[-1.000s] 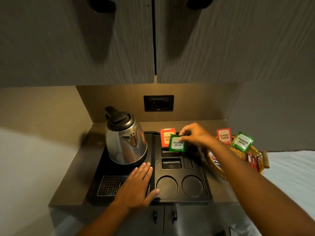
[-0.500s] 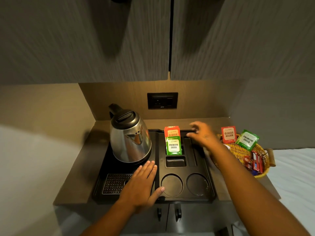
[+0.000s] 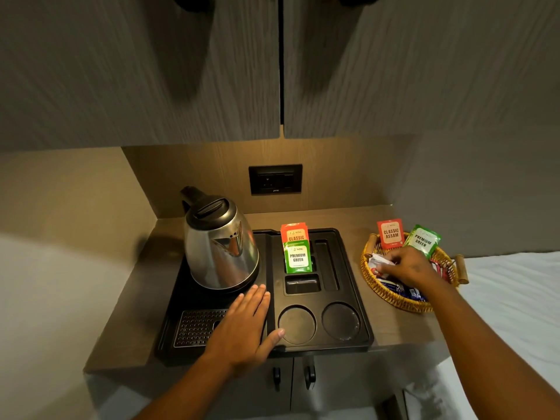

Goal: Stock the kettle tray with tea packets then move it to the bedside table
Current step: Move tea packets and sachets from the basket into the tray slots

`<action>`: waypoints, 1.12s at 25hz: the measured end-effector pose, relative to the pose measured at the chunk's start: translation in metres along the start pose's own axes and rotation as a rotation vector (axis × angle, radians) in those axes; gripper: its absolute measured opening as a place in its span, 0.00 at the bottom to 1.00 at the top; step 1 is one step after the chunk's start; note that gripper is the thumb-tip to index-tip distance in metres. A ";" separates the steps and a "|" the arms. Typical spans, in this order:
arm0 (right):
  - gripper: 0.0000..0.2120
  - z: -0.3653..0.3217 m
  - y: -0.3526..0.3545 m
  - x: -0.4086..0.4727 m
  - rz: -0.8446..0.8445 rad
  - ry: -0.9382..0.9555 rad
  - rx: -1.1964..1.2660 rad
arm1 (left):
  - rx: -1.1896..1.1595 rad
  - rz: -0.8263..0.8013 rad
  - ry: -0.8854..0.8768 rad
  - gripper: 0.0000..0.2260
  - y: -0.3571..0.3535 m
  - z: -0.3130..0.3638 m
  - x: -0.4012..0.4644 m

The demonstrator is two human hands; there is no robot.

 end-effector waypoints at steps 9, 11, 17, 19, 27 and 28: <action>0.04 -0.077 0.054 -0.017 0.009 0.241 -0.092 | 0.017 0.031 -0.008 0.38 0.003 0.001 -0.001; 0.05 -0.114 0.011 -0.022 -0.169 0.336 -0.093 | 0.023 0.027 -0.012 0.38 0.004 0.001 -0.001; 0.06 -0.131 -0.102 -0.013 -0.370 0.236 -0.079 | -0.011 0.035 -0.005 0.39 0.005 0.000 -0.003; 0.07 -0.127 -0.107 -0.014 -0.362 0.225 -0.048 | -0.012 0.036 0.000 0.38 0.004 0.000 -0.001; 0.12 -0.009 0.013 -0.014 0.323 -0.214 -0.260 | -0.003 0.029 0.002 0.39 0.002 0.000 0.000; 0.14 0.002 0.015 -0.016 0.280 -0.296 -0.300 | 0.000 0.023 0.000 0.39 0.001 0.000 0.001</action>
Point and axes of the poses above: each hand's wrist, its own x-axis towards the middle knuckle, its own y-axis out of the back of the hand, z = x × y, the point moved 4 cm from there along x, towards the middle knuckle, and after that the axes turned 1 degree about x, right-handed, at the moved point
